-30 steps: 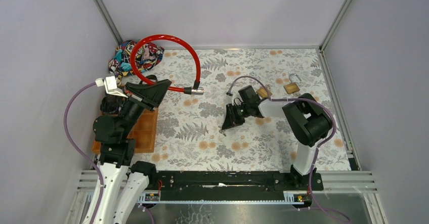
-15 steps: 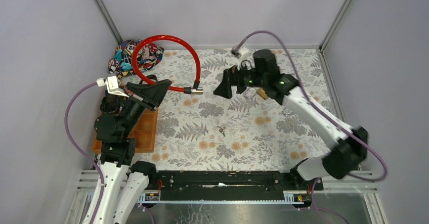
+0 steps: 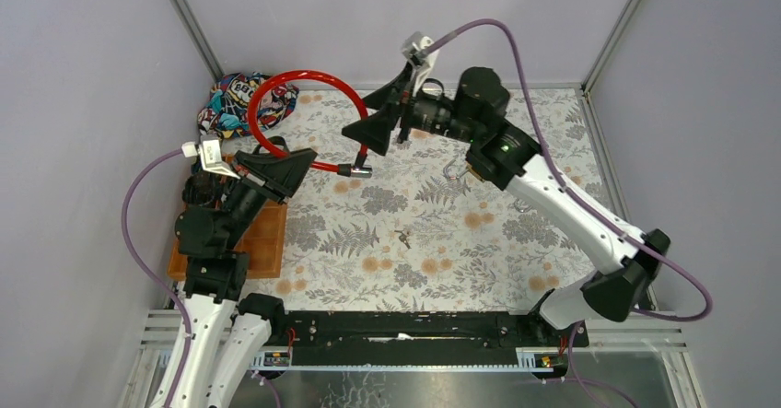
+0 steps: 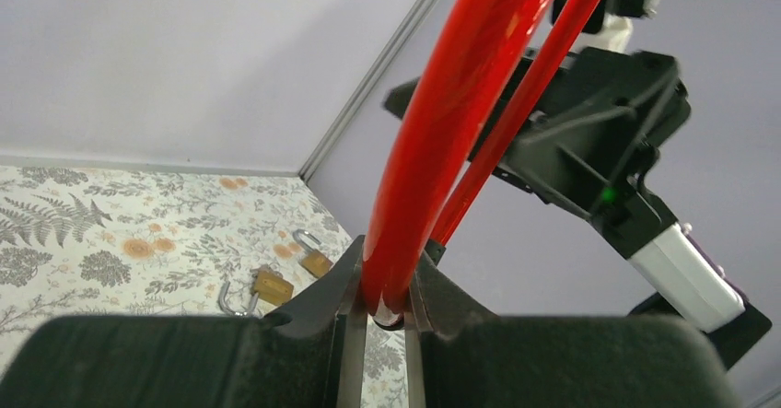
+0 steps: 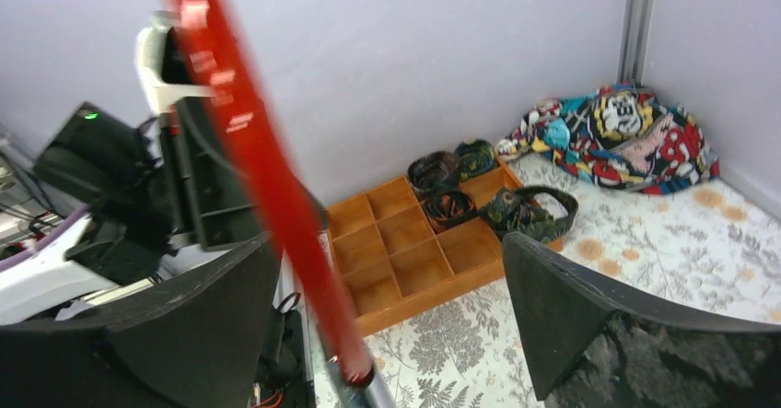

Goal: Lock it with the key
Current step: Place the lock at the center of the board.

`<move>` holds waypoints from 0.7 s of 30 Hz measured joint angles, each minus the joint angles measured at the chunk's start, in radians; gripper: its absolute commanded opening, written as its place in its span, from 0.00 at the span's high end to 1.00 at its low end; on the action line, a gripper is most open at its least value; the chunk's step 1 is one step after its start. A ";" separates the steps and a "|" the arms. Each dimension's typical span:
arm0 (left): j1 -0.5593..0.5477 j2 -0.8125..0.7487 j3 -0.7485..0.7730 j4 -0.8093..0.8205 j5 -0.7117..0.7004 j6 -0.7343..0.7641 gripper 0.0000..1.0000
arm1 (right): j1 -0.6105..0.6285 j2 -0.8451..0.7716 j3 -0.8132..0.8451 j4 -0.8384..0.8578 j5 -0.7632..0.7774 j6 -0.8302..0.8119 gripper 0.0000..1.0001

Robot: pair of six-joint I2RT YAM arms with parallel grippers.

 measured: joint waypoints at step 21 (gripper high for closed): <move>0.001 -0.068 -0.158 -0.340 -0.063 0.132 0.01 | -0.055 0.005 -0.181 -0.334 0.222 0.093 1.00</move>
